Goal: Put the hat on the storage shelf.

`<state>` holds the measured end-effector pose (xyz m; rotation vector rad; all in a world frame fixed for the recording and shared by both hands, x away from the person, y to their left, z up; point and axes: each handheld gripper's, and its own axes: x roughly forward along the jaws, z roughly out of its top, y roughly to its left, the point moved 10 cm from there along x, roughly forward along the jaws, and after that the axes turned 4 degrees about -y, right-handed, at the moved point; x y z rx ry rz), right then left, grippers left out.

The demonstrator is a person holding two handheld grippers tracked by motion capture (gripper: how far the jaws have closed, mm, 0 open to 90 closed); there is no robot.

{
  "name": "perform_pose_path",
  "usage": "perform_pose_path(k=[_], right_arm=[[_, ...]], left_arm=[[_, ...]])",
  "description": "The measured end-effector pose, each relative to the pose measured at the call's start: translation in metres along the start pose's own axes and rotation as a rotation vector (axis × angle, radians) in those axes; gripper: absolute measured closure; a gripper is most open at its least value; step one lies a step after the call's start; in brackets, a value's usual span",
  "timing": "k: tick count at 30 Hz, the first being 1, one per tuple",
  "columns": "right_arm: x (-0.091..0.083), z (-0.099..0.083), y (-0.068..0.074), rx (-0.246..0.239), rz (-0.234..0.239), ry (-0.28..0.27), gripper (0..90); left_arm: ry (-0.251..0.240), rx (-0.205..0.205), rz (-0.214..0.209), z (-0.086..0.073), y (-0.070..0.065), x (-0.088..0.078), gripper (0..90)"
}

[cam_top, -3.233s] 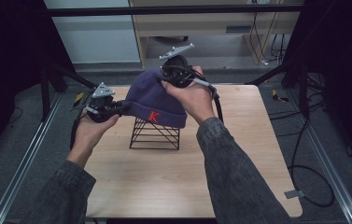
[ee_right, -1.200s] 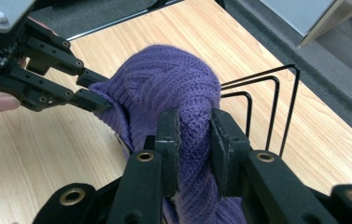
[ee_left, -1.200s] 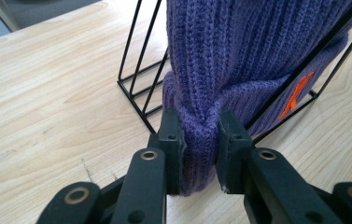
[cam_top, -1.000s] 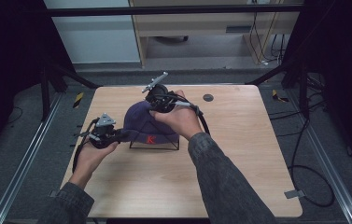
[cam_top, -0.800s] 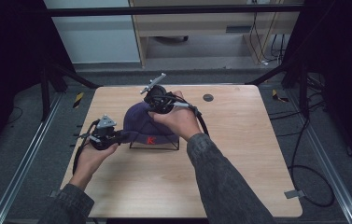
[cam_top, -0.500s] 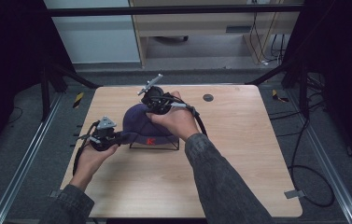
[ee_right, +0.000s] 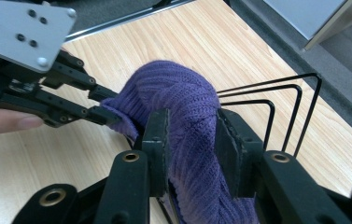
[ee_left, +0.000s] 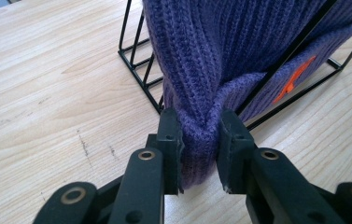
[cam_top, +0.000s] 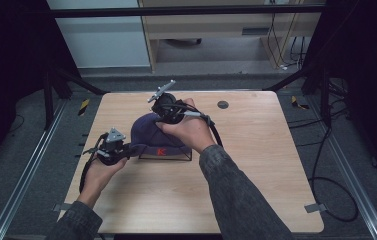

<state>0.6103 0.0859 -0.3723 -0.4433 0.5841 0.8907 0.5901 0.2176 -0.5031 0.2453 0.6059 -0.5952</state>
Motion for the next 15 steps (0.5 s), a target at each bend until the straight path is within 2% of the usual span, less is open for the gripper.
perform_pose_path(k=[10,12,15], right_arm=[[-0.008,0.002,-0.001,0.033,-0.002,-0.027,59.1],[-0.010,0.003,0.000,0.041,0.001,-0.037,57.7],[-0.016,0.006,0.000,0.039,-0.002,-0.053,56.4]], left_arm=[[0.000,-0.014,0.006,-0.005,0.003,-0.001,71.2],[-0.002,-0.001,0.022,-0.005,0.004,-0.003,70.5],[-0.008,-0.012,0.018,-0.006,0.004,-0.005,69.2]])
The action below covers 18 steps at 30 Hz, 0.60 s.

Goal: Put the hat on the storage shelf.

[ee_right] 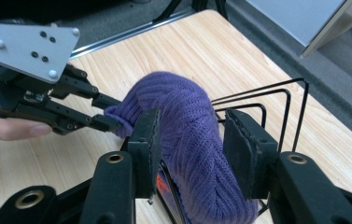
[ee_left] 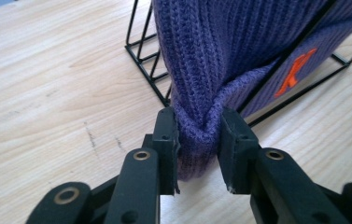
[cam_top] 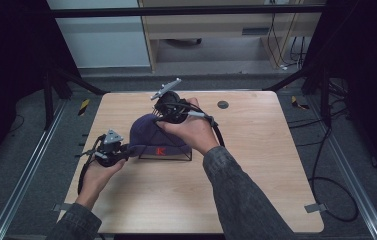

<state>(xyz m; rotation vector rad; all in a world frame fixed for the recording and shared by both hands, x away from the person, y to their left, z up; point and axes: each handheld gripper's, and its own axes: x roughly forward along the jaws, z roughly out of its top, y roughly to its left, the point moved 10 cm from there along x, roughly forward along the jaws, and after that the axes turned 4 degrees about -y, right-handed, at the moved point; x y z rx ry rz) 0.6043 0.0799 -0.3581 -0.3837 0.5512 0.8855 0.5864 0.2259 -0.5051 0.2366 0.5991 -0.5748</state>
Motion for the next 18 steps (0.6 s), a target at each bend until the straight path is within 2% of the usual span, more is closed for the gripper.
perform_pose_path(k=[3,10,18], right_arm=[[-0.003,0.001,0.000,0.003,0.000,-0.012,56.2],[-0.006,-0.010,-0.002,0.024,-0.003,-0.006,56.1],[-0.008,-0.011,-0.005,0.032,-0.006,-0.015,56.2]], left_arm=[[-0.003,-0.004,0.005,-0.001,0.000,-0.001,68.0],[-0.035,-0.051,-0.012,0.001,0.002,-0.009,67.7],[-0.030,-0.058,-0.001,-0.008,0.006,-0.011,66.6]])
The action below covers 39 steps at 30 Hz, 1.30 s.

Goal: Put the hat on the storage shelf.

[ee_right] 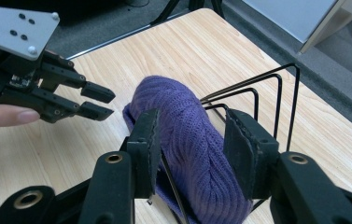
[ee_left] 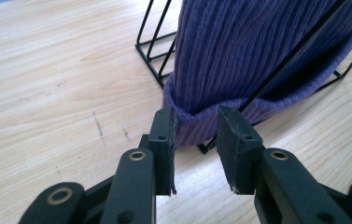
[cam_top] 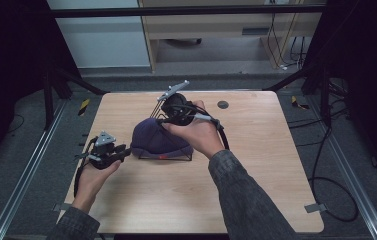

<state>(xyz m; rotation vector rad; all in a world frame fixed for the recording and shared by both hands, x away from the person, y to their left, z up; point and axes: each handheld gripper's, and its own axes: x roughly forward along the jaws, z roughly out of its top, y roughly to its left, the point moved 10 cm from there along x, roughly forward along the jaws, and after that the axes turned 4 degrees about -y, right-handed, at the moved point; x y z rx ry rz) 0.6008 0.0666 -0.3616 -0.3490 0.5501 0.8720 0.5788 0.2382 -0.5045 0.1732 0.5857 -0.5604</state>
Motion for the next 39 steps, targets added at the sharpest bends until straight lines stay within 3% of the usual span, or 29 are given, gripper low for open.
perform_pose_path(k=[10,16,17,23,26,32,35,39], right_arm=[[-0.001,-0.010,0.002,0.010,0.002,-0.001,56.2],[-0.006,-0.014,0.004,0.023,0.010,-0.021,55.5],[-0.008,-0.016,0.006,0.030,0.014,-0.027,53.4],[-0.015,-0.017,0.011,0.054,0.030,-0.054,45.8],[-0.020,-0.016,0.013,0.045,0.022,-0.060,38.9],[-0.030,-0.016,0.017,0.046,0.004,-0.068,25.5],[-0.042,-0.013,0.022,0.051,-0.006,-0.097,15.8],[-0.054,-0.015,0.027,0.044,-0.003,-0.122,9.7]], left_arm=[[0.009,0.030,0.009,-0.004,-0.002,-0.003,63.4],[0.027,0.037,0.065,-0.016,0.006,-0.003,49.2],[0.032,0.023,0.075,-0.019,0.009,-0.003,39.8],[0.055,-0.004,0.099,-0.026,0.018,-0.001,12.4],[0.056,-0.004,0.101,-0.028,0.018,0.000,5.8],[0.063,0.008,0.101,-0.031,0.021,-0.001,4.8],[0.071,-0.022,0.102,-0.036,0.027,-0.004,4.6],[0.077,-0.012,0.094,-0.038,0.027,-0.004,4.6]])
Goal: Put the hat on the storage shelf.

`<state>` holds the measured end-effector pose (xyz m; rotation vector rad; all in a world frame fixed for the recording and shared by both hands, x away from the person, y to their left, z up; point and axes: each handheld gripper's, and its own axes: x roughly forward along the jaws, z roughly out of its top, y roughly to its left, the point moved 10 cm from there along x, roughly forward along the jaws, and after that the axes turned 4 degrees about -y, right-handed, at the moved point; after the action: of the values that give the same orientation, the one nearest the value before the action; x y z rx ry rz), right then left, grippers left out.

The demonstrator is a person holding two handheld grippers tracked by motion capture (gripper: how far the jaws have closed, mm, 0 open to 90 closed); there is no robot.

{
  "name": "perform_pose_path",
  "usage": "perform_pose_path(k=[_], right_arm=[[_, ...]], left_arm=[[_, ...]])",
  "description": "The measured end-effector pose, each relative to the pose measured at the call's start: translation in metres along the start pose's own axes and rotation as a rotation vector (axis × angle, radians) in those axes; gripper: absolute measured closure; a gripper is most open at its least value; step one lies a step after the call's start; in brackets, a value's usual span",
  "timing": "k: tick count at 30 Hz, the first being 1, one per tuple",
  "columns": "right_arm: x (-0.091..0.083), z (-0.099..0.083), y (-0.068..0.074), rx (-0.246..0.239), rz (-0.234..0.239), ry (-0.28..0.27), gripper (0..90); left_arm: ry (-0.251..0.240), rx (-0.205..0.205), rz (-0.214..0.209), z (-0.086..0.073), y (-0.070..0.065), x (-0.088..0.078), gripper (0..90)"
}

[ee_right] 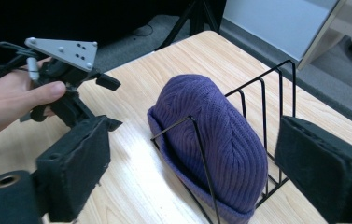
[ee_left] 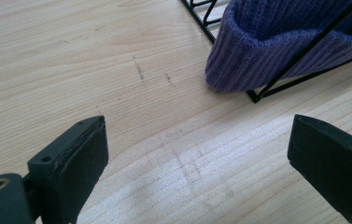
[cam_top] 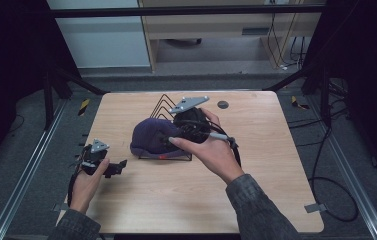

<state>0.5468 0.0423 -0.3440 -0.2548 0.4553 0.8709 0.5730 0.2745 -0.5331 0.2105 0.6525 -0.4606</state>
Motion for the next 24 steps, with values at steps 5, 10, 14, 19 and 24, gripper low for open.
perform_pose_path(k=[5,10,14,19,24], right_arm=[[-0.012,-0.006,0.000,0.000,-0.008,-0.016,8.1],[-0.027,-0.022,-0.009,0.005,-0.007,-0.018,14.8],[-0.037,-0.039,-0.024,0.008,-0.041,-0.013,14.2],[-0.053,-0.068,-0.046,0.046,-0.098,-0.012,12.8],[-0.066,-0.094,-0.061,0.066,-0.137,-0.002,12.3]], left_arm=[[0.000,0.027,-0.011,0.000,-0.002,-0.002,3.9],[0.006,0.016,-0.029,-0.002,-0.002,-0.001,4.2],[0.002,0.017,-0.028,-0.003,-0.002,-0.001,4.4],[0.021,0.037,-0.016,-0.006,-0.002,-0.001,4.6],[0.020,0.041,-0.006,-0.006,0.000,-0.001,4.5]])
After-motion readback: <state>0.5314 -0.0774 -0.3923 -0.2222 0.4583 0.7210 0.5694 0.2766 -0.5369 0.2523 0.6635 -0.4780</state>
